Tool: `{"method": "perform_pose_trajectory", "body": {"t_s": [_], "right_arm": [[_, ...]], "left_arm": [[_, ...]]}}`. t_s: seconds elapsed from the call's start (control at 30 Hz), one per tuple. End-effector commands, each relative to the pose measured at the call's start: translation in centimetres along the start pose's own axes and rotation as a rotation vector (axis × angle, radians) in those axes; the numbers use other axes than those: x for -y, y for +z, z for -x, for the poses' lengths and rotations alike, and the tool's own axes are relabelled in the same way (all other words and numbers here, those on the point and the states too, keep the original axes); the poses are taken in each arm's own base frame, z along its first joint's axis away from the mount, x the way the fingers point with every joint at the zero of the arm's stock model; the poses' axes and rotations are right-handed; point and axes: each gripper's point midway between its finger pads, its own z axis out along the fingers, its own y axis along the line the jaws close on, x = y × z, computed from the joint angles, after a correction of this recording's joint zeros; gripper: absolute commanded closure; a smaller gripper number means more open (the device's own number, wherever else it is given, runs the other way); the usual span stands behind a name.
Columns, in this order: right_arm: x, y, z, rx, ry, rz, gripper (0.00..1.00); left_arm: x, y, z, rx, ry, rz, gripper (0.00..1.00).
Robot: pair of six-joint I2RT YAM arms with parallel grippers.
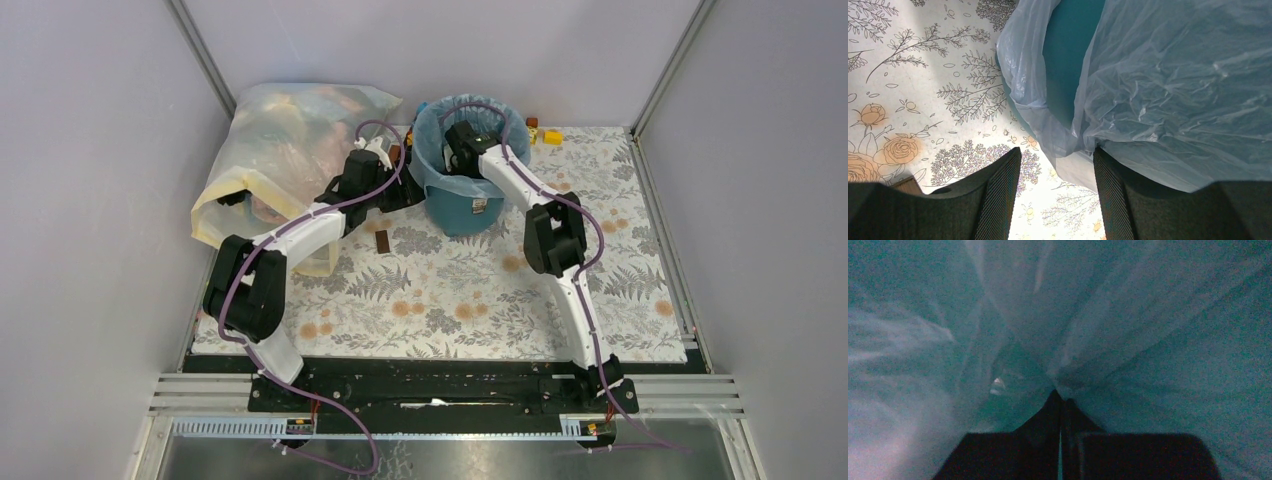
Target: Put the trash bags into the trash bin
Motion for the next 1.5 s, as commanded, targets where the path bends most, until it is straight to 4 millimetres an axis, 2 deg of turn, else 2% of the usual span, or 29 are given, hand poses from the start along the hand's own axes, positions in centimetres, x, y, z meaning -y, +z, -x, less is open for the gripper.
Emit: {"method": "perform_pose_trajectory", "body": {"t_s": [0.0, 0.1, 0.3, 0.57, 0.7, 0.87, 1.13, 1.3, 1.37, 1.4, 1.47], "right_arm": [[0.1, -2.3, 0.0, 0.021, 0.006, -0.006, 0.98], [-0.2, -4.7, 0.6, 0.070, 0.006, -0.006, 0.97], [-0.7, -7.5, 0.9, 0.123, 0.003, 0.004, 0.96], [0.1, -11.7, 2.2, 0.227, 0.010, -0.065, 0.90], [1.2, -15.5, 3.9, 0.333, 0.048, -0.150, 0.88], [2.0, -21.2, 5.8, 0.500, 0.086, -0.223, 0.86], [2.2, -27.9, 6.0, 0.712, 0.096, -0.253, 0.81], [1.6, -31.1, 5.5, 0.868, 0.088, -0.223, 0.63], [1.5, -32.0, 4.8, 0.932, 0.089, -0.215, 0.46], [1.6, -31.5, 4.1, 0.941, 0.088, -0.217, 0.37], [1.8, -32.1, 3.1, 1.002, 0.100, -0.228, 0.10]], "left_arm": [[3.2, 0.0, 2.0, 0.039, 0.021, -0.101, 0.42], [3.4, 0.0, 2.1, 0.040, 0.017, -0.103, 0.42], [3.1, 0.2, 2.2, 0.036, 0.010, -0.087, 0.42], [2.3, 0.6, 0.9, 0.015, -0.019, -0.078, 0.42], [1.7, 0.1, 0.6, 0.019, -0.010, -0.059, 0.42], [2.0, -1.5, 1.4, 0.056, 0.018, -0.041, 0.40], [2.4, -4.8, 3.0, 0.124, 0.054, 0.004, 0.34], [3.2, -8.0, 4.2, 0.195, 0.067, 0.010, 0.34], [3.3, -9.3, 4.6, 0.231, 0.072, 0.012, 0.34], [3.4, -10.0, 4.8, 0.251, 0.075, 0.014, 0.34], [3.4, -11.3, 4.9, 0.288, 0.081, 0.016, 0.33]]}}
